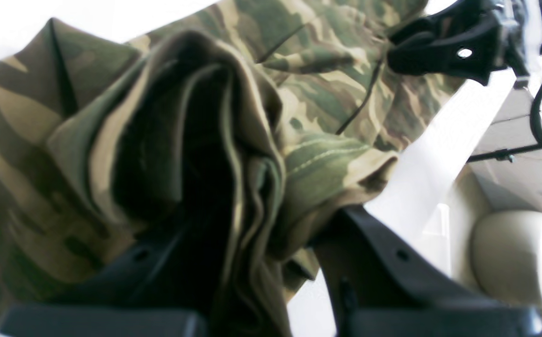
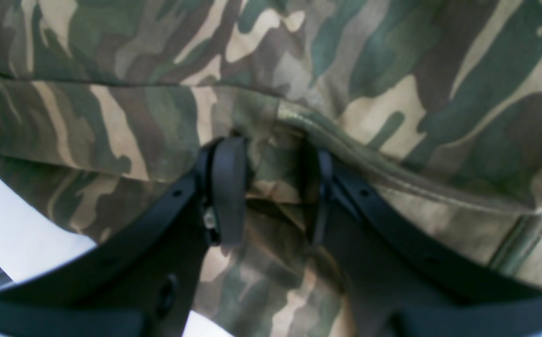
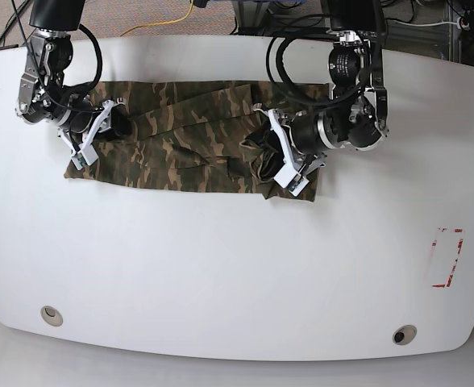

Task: Layout the t-shirt on the table in an organized manner, then fold the t-shirt properly
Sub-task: 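Fold the shirt end over toward the right gripper with the left gripper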

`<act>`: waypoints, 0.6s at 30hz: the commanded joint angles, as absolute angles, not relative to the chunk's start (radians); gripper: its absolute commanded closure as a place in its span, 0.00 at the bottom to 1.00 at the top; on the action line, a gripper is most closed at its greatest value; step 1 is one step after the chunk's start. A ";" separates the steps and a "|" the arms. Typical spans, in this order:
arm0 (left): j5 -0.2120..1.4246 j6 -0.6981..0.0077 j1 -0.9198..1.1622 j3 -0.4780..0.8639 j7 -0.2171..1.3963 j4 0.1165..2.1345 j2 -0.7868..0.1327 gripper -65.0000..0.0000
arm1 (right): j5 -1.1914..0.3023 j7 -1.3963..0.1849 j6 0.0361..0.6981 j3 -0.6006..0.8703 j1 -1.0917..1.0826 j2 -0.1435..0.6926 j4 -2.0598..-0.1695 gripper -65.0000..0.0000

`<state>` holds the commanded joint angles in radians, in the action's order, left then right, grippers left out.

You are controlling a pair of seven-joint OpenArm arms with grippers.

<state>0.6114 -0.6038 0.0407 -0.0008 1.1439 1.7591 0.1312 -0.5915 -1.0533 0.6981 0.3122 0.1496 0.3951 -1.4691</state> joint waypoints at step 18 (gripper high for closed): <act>0.613 -0.598 0.041 -0.077 1.109 1.724 0.145 0.69 | -0.591 -1.053 0.698 0.312 0.150 0.395 -1.472 0.71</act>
